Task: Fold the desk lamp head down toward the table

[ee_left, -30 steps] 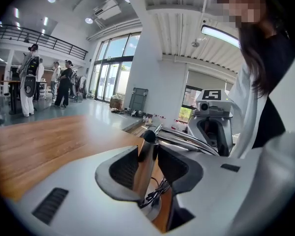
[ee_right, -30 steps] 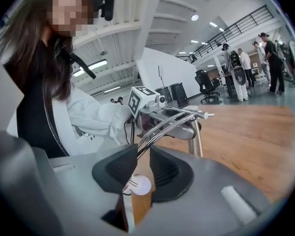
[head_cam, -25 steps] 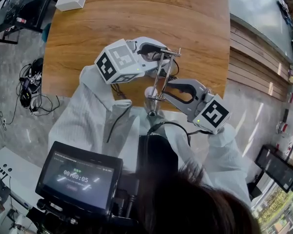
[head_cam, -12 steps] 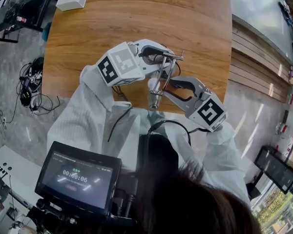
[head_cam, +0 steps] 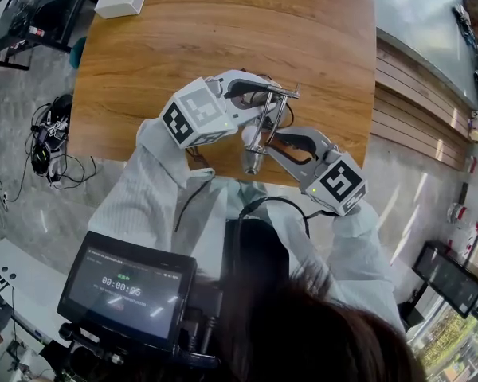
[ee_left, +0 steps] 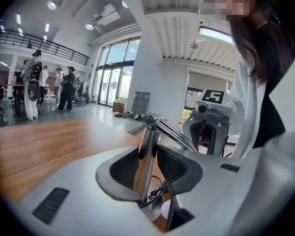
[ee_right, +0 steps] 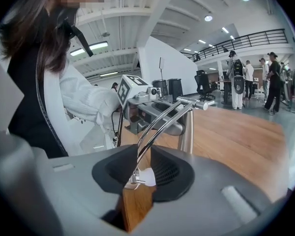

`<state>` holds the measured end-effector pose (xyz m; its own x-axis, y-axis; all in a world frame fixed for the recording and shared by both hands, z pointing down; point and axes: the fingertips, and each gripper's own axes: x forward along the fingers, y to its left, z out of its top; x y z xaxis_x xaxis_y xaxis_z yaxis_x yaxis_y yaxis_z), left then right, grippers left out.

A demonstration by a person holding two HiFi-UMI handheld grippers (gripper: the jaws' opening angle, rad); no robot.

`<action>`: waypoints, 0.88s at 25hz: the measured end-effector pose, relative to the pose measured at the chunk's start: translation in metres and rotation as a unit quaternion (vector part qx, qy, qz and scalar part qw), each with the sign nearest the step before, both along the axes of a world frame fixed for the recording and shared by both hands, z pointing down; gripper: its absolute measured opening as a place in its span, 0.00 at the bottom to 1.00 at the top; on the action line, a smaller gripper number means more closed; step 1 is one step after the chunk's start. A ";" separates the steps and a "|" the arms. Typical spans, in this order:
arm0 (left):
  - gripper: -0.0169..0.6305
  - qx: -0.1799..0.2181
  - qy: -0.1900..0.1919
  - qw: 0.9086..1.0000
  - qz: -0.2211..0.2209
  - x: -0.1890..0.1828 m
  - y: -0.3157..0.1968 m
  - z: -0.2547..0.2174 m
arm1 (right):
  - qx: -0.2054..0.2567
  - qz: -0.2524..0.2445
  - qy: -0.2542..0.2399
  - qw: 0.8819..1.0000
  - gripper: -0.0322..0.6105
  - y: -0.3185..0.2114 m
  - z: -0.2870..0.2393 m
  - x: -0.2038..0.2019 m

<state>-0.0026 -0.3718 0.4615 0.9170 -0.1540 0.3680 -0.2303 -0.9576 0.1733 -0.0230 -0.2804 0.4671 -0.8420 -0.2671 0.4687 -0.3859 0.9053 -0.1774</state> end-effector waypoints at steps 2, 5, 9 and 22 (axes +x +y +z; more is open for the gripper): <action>0.21 -0.008 -0.002 1.000 -0.026 -0.011 0.000 0.007 | -0.008 0.006 -0.006 1.000 0.18 0.000 0.000 0.002; 0.21 -0.027 0.010 0.996 -0.081 -0.041 0.002 0.007 | -0.004 0.053 -0.029 0.998 0.18 -0.003 -0.016 0.015; 0.21 0.009 0.045 0.974 -0.224 -0.078 -0.003 -0.049 | 0.046 0.172 -0.077 0.981 0.08 -0.015 -0.074 0.036; 0.03 0.147 0.109 0.910 -0.373 -0.044 0.017 -0.187 | 0.173 0.318 -0.129 0.923 0.05 -0.047 -0.175 0.046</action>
<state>-0.0468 -0.3546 0.2746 0.5638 -0.8253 0.0331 -0.8255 -0.5618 0.0543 0.0226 -0.3276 0.2917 -0.5350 -0.8420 0.0691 -0.8443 0.5298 -0.0805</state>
